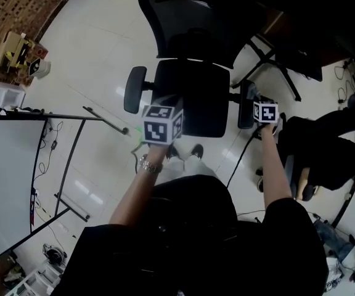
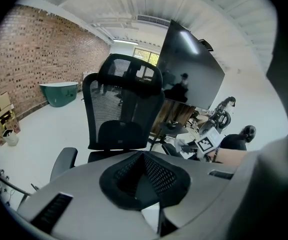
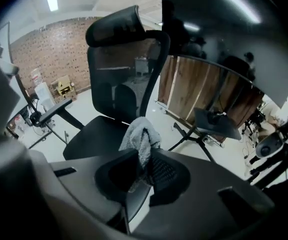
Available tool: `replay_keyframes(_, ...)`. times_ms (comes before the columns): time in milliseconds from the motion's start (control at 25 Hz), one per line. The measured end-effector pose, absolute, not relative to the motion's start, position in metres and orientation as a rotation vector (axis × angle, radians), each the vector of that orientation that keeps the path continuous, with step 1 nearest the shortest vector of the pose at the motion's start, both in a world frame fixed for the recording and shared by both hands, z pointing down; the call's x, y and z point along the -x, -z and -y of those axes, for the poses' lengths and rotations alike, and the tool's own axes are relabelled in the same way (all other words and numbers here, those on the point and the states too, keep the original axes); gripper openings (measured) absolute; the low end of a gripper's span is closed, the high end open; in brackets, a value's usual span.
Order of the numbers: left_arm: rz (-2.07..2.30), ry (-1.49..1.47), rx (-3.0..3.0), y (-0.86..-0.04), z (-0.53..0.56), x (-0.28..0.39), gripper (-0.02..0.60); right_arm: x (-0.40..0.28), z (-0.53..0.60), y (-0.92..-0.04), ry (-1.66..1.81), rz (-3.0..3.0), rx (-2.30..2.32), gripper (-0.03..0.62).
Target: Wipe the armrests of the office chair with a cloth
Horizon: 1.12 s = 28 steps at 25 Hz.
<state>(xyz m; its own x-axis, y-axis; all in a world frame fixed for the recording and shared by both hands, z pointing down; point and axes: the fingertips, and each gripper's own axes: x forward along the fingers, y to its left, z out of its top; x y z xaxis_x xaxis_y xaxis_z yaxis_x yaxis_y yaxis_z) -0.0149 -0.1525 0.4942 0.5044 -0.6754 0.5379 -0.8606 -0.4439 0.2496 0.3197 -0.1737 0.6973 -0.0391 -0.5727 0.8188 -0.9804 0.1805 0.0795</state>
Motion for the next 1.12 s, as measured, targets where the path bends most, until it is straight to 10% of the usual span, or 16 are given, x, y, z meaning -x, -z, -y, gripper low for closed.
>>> replay_keyframes(520,1.402,-0.507,-2.171,-0.507,0.133,0.080,-0.003,-0.341,0.223,-0.762,-0.745,1.572,-1.310,0.043)
replay_keyframes(1120,1.216,-0.459,-2.276,-0.499,0.135,0.041,-0.003,-0.328,0.001,-0.791,-1.082,1.373,-1.364,0.043)
